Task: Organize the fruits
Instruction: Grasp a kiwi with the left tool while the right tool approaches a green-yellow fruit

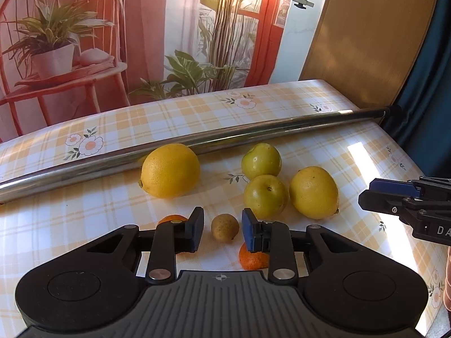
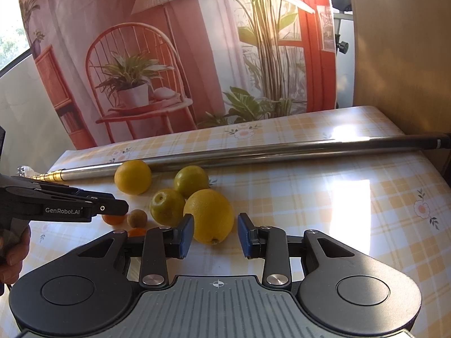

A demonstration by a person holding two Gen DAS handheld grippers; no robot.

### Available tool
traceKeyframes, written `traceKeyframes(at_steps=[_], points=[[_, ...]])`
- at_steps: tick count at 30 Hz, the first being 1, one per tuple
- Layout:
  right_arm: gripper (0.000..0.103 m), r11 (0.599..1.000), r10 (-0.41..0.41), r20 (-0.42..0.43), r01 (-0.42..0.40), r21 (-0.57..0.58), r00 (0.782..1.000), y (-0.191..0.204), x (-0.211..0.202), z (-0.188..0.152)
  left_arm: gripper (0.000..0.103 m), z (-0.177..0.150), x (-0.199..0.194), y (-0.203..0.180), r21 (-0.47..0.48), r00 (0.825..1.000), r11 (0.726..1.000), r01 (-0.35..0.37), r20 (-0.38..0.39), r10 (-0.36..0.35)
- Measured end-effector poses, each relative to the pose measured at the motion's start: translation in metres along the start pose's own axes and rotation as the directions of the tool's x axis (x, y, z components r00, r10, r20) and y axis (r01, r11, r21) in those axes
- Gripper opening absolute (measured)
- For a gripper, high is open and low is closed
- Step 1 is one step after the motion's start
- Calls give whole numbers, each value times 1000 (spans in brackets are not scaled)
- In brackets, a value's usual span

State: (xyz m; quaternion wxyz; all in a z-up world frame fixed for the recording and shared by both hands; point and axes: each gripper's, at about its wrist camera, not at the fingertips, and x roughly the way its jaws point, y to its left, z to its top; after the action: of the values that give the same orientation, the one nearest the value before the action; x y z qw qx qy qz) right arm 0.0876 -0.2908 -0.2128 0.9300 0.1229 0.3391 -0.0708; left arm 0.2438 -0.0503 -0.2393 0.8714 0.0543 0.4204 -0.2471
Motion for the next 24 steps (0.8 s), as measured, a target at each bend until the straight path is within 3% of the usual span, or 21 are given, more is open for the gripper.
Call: traceKeyframes(at_steps=[13, 15, 16, 24], points=[[32, 999, 5, -26, -3, 42, 1000, -12, 12, -4, 31, 2, 30, -5, 65, 996, 998, -2, -90, 8], [32, 999, 6, -28, -5, 45, 1000, -12, 13, -4, 31, 1, 31, -7, 77, 996, 997, -12, -91, 19], [32, 999, 5, -28, -4, 45, 1000, -12, 12, -4, 26, 1, 32, -7, 77, 996, 997, -12, -92, 19], [32, 998, 3, -35, -1, 57, 999, -13, 13, -8, 26, -2, 17, -14, 99, 999, 995, -16, -41, 20]])
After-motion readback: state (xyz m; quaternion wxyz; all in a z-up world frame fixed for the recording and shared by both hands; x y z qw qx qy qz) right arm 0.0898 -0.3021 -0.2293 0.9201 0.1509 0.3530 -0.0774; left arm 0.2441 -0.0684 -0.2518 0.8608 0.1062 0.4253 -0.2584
